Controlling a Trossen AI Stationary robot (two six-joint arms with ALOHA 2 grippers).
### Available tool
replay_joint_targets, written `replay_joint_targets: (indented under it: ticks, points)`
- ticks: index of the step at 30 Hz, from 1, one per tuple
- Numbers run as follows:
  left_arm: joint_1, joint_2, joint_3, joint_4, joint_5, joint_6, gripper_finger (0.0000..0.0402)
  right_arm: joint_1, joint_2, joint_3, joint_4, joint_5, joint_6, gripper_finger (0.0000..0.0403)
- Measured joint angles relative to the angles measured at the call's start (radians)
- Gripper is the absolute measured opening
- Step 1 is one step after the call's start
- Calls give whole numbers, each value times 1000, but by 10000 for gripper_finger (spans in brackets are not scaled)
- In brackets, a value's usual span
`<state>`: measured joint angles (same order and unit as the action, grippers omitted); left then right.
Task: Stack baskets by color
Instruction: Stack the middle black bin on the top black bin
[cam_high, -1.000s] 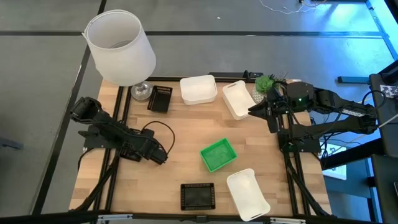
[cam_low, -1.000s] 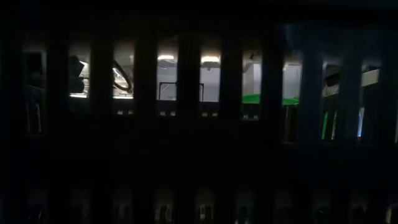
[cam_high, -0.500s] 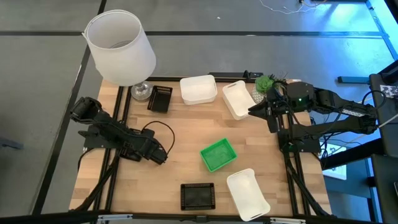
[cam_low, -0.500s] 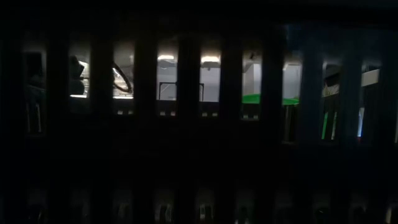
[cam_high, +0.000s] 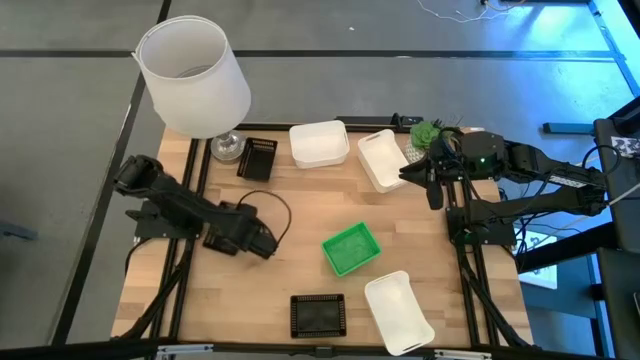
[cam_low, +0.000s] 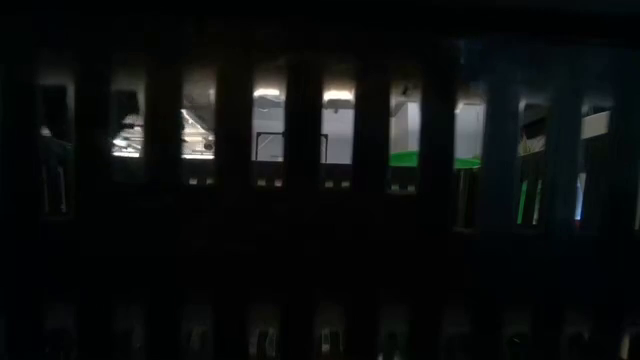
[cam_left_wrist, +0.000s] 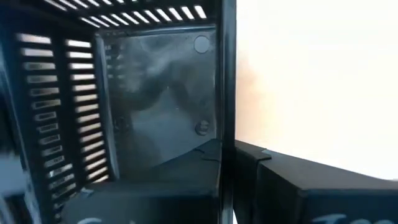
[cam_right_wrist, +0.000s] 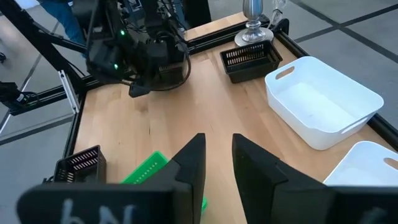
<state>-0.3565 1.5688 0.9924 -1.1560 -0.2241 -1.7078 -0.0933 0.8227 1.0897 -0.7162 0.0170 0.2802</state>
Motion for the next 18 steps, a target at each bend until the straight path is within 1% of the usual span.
replay_joint_targets:
  ticks: [5,8,10,14,18]
  points:
    - [95,0,135,-58,-199,134,0,0,0,0,0,0,-1,79]
    - [181,0,179,-70,-283,233,0,0,0,0,0,0,-7,79]
    - [245,0,192,-51,-313,314,0,0,0,0,0,0,-22,79]
    - [376,0,194,43,-352,472,0,0,0,0,0,0,-27,79]
    - [488,0,194,145,-357,603,0,0,0,0,0,0,-27,79]
